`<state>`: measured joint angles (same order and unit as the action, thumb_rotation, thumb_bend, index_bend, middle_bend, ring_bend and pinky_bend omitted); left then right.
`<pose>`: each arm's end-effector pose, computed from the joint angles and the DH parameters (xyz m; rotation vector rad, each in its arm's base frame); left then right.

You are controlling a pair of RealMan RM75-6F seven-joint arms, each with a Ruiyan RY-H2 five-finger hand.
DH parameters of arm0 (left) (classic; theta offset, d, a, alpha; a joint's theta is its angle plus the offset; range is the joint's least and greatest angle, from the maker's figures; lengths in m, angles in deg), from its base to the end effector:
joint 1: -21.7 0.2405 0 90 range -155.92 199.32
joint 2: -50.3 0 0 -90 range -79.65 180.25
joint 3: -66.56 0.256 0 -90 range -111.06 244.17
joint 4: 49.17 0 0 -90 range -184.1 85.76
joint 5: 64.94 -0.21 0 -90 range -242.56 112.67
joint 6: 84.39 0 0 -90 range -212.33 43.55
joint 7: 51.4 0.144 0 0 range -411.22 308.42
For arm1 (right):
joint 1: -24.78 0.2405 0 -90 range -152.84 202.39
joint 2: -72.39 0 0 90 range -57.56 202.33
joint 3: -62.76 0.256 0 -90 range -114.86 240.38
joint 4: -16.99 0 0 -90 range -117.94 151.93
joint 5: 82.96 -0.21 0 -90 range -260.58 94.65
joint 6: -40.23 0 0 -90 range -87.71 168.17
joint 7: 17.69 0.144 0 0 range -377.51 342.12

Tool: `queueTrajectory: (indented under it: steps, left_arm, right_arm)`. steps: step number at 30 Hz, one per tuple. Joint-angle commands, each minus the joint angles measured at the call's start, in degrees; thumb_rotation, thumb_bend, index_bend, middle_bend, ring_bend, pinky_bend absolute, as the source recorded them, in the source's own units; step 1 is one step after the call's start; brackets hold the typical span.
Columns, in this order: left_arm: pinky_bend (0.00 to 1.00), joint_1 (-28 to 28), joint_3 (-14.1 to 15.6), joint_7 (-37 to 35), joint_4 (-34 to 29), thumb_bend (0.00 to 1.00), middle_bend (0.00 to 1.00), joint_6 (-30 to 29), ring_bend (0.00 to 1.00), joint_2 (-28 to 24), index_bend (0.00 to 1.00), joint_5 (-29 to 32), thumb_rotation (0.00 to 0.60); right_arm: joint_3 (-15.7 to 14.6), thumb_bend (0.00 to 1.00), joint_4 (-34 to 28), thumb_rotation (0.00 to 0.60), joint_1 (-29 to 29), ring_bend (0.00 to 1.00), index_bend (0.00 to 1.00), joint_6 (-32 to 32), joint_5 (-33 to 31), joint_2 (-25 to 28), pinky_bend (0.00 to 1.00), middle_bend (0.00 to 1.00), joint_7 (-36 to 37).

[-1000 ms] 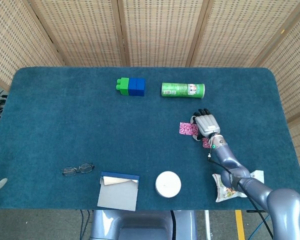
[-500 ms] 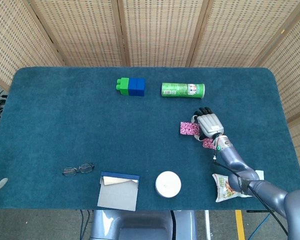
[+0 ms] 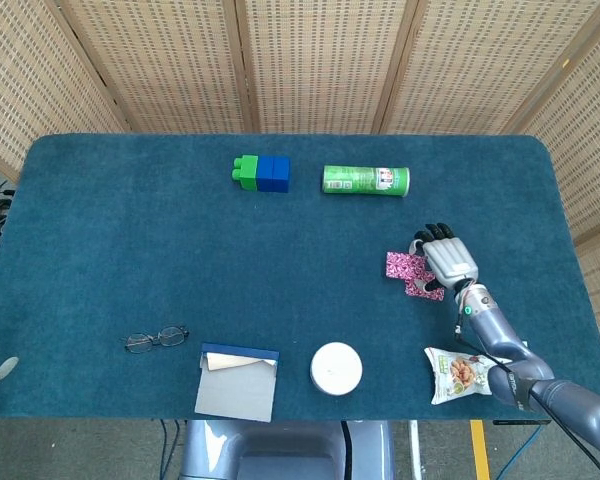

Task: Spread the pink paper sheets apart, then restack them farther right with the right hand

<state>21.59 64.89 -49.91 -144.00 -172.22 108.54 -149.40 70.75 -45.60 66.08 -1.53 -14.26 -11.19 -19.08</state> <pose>-0.3251 0.1501 0.1931 -1.3272 -0.8749 -0.7841 -0.2616 -0.3968 0.0398 1.7790 -0.9904 0.6541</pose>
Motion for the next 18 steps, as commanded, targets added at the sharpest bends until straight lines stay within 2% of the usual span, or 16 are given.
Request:
queueTrajectory:
  steps: [1, 9, 18]
  left_arm:
    - [0.0, 0.09, 0.06, 0.22, -0.26, 0.11, 0.0, -0.22, 0.0, -0.08, 0.02, -0.16, 0.559]
    - [0.0, 0.45, 0.32, 1.22, -1.28, 0.11, 0.0, -0.84, 0.0, -0.22, 0.02, -0.58, 0.56]
    - [0.0, 1.09, 0.56, 1.47, -1.49, 0.11, 0.0, -1.45, 0.0, -0.25, 0.02, -0.43, 0.56]
  right_arm:
    - [-0.82, 0.36, -0.16, 0.6, -0.94, 0.0, 0.49, -0.62, 0.9, 0.73, 0.0, 0.19, 0.84]
    - [-2.71, 0.34, 1.03, 0.6, -2.76, 0.0, 0.49, -0.98, 3.19, 1.23, 0.0, 0.19, 3.96]
    - [-3.55, 0.31, 3.97, 0.6, -3.24, 0.0, 0.38, -0.61, 5.18, 0.14, 0.0, 0.15, 7.35]
